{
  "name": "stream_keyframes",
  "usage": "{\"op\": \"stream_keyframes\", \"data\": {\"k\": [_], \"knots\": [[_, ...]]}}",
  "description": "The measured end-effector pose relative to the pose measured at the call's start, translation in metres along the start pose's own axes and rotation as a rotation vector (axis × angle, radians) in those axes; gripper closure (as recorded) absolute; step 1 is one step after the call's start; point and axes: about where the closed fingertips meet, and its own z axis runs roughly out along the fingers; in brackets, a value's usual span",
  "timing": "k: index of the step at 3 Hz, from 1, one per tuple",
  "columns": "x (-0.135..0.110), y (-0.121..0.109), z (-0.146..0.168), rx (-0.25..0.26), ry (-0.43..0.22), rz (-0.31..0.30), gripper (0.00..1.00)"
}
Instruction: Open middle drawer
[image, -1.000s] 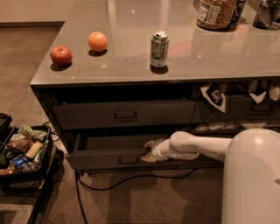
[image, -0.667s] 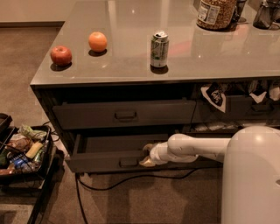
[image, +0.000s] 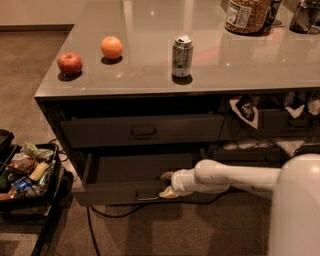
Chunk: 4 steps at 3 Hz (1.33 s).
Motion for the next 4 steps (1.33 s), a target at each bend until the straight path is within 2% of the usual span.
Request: {"op": "stream_keyframes", "data": {"k": [1,2,3,4], "knots": [[-0.001,0.018,-0.003,-0.017,-0.100,-0.079,0.46],[-0.003,0.018,-0.004,-0.017,-0.100,-0.080,0.44],[0.004,0.031,-0.014,0.009,-0.146,-0.134,0.49],[0.013,0.053,-0.032,0.052,-0.213,-0.213,0.30]]}}
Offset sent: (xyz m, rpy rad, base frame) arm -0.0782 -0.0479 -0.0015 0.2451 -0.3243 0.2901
